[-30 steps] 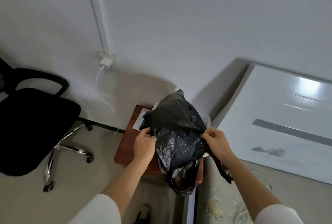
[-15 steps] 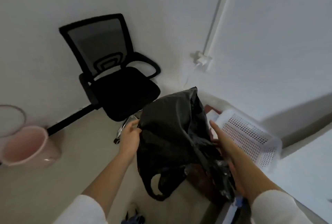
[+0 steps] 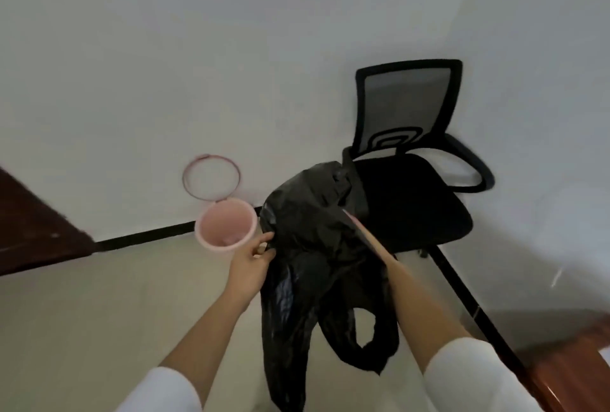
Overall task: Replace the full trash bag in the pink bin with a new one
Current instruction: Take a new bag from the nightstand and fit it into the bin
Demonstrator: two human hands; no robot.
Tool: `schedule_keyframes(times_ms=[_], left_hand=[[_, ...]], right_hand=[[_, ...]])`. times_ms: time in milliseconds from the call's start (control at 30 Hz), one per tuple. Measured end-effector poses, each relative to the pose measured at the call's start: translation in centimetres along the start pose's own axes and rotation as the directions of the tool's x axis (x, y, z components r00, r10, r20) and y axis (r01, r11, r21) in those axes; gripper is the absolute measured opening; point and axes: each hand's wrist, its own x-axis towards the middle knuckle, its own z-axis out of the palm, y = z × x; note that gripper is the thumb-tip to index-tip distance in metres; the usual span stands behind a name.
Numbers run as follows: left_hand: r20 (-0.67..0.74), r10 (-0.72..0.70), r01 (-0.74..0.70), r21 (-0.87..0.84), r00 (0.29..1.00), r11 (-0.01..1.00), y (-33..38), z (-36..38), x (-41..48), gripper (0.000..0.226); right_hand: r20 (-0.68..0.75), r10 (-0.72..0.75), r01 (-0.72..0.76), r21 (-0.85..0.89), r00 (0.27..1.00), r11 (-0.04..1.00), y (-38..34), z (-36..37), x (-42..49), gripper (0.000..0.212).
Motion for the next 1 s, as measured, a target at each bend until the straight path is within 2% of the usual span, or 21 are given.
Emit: schedule_keyframes(times_ms=[67, 133, 167, 233, 267, 333, 367, 400, 467, 500, 600, 667, 767, 867, 1000], left_hand=[[-0.046, 0.076, -0.072, 0.097, 0.996, 0.993, -0.3, -4.5, 2.3, 0.037], [-0.056, 0.186, -0.170, 0.215, 0.981, 0.962, -0.5, -8.0, 4.5, 0.039], [-0.060, 0.236, -0.213, 0.262, 0.970, 0.941, -0.6, -9.5, 5.6, 0.039], [-0.077, 0.276, -0.241, 0.304, 0.958, 0.921, -0.6, -11.8, 7.8, 0.039], [-0.094, 0.269, -0.233, 0.283, 0.959, 0.930, -0.8, -12.6, 9.0, 0.039], [-0.167, 0.208, -0.175, 0.192, 0.964, 0.966, -0.7, -14.1, 11.1, 0.036], [-0.222, 0.164, -0.129, 0.165, 0.961, 0.978, -0.9, -14.6, 12.1, 0.037], [-0.275, 0.127, -0.081, 0.170, 0.953, 0.982, -1.2, -15.2, 13.2, 0.043], [-0.332, -0.041, 0.109, 0.189, 0.942, 0.976, -1.9, -16.3, 15.1, 0.079], [-0.334, -0.155, 0.222, 0.171, 0.930, 0.960, -2.4, -16.9, 16.4, 0.097], [-0.275, -0.421, 0.474, 0.165, 0.865, 0.865, -4.9, -18.5, 21.9, 0.122], [-0.179, -0.510, 0.522, 0.024, 0.841, 0.853, -6.6, -19.1, 25.7, 0.116], [-0.080, -0.525, 0.508, -0.167, 0.848, 0.845, -7.7, -19.3, 30.9, 0.088], [-0.060, -0.488, 0.474, -0.167, 0.871, 0.865, -9.5, -18.9, 36.7, 0.071], [-0.028, -0.490, 0.484, -0.111, 0.871, 0.868, -13.7, -18.5, 41.9, 0.062]], right_hand=[[0.074, 0.017, -0.017, -0.003, 0.997, 1.000, -0.7, 3.9, 3.3, 0.063], [0.252, 0.113, -0.125, 0.029, 0.961, 0.992, -2.2, 8.7, 5.0, 0.066], [0.332, 0.140, -0.141, -0.021, 0.933, 0.990, -2.6, 10.6, 5.9, 0.062], [0.321, 0.156, -0.101, -0.180, 0.934, 0.978, -3.2, 14.0, 8.5, 0.053], [0.266, 0.129, -0.053, -0.274, 0.955, 0.960, -3.3, 15.6, 10.0, 0.061], [0.122, 0.091, -0.050, -0.304, 0.988, 0.951, -3.4, 18.2, 13.6, 0.083], [0.065, 0.078, -0.055, -0.297, 0.995, 0.953, -3.3, 19.0, 15.4, 0.085], [0.024, 0.071, -0.062, -0.271, 0.997, 0.960, -3.4, 19.6, 17.3, 0.076], [-0.008, 0.095, -0.094, -0.236, 0.995, 0.967, -3.6, 20.4, 20.9, 0.042], [-0.013, 0.117, -0.117, -0.221, 0.993, 0.968, -3.7, 20.6, 22.8, 0.032], [-0.031, 0.198, -0.200, -0.165, 0.980, 0.966, -4.0, 21.3, 29.1, 0.018], [-0.049, 0.281, -0.285, -0.165, 0.958, 0.944, -4.0, 21.4, 33.9, 0.018], [-0.127, 0.330, -0.350, -0.212, 0.936, 0.912, -3.3, 21.2, 40.8, 0.026], [-0.176, 0.278, -0.322, -0.331, 0.944, 0.887, -1.6, 21.1, 47.1, 0.037], [-0.097, 0.154, -0.182, -0.565, 0.983, 0.805, 0.8, 21.8, 52.0, 0.053]])
